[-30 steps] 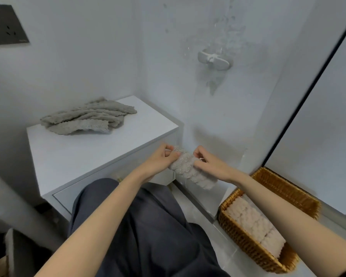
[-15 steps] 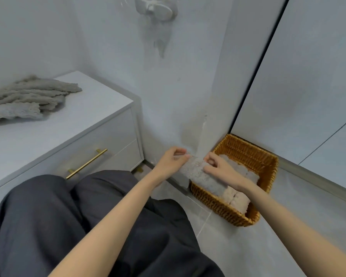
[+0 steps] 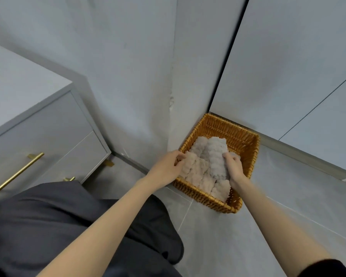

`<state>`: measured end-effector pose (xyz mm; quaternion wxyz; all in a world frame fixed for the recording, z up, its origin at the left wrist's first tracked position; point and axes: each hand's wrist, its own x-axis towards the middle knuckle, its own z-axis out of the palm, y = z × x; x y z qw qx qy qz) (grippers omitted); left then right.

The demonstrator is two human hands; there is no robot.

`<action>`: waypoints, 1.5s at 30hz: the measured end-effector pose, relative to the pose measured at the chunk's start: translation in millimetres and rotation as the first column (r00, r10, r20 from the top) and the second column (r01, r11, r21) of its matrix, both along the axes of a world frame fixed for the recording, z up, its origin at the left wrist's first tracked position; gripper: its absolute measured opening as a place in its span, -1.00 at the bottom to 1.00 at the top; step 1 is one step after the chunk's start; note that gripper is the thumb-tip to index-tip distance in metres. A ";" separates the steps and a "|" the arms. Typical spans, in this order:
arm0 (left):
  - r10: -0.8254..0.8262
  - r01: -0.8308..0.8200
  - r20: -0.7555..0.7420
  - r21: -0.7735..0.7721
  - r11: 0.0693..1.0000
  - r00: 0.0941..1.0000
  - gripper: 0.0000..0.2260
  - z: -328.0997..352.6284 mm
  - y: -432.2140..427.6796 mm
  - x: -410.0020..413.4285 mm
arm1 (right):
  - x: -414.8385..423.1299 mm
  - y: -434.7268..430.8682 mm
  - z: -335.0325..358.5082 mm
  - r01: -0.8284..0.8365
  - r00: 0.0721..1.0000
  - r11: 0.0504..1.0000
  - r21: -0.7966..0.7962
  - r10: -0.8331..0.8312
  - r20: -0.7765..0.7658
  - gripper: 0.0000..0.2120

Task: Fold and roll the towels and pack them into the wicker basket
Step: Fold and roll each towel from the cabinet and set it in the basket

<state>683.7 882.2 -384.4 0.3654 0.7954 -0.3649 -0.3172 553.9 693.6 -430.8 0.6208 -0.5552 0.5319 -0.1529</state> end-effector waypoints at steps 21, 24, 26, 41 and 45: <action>-0.144 0.127 0.130 0.132 0.983 0.981 -0.68 -88.7 -32.2 14.1 | 121.9 -92.2 -115.6 0.279 0.955 0.935 0.218 -0.295 0.042 -0.81; -0.189 0.165 0.131 0.176 0.970 0.973 -0.65 -93.1 -35.5 13.8 | 129.2 -93.7 -130.7 0.243 0.969 0.947 0.209 -0.247 -0.008 -0.83; -0.241 0.208 0.123 0.234 0.950 0.963 -0.66 -95.1 -36.8 13.0 | 131.5 -91.9 -140.9 0.197 0.980 0.951 0.239 -0.188 -0.062 -0.76; -0.357 0.301 0.117 0.339 0.891 0.927 -0.65 -100.9 -38.5 7.6 | 124.8 -82.6 -153.3 -0.048 0.990 0.988 0.145 0.066 -0.127 -0.43; -0.375 0.310 0.137 0.347 0.885 0.917 -0.65 -99.5 -41.3 6.5 | 125.5 -79.5 -151.1 -0.414 0.815 0.898 -0.151 0.292 -0.501 -0.79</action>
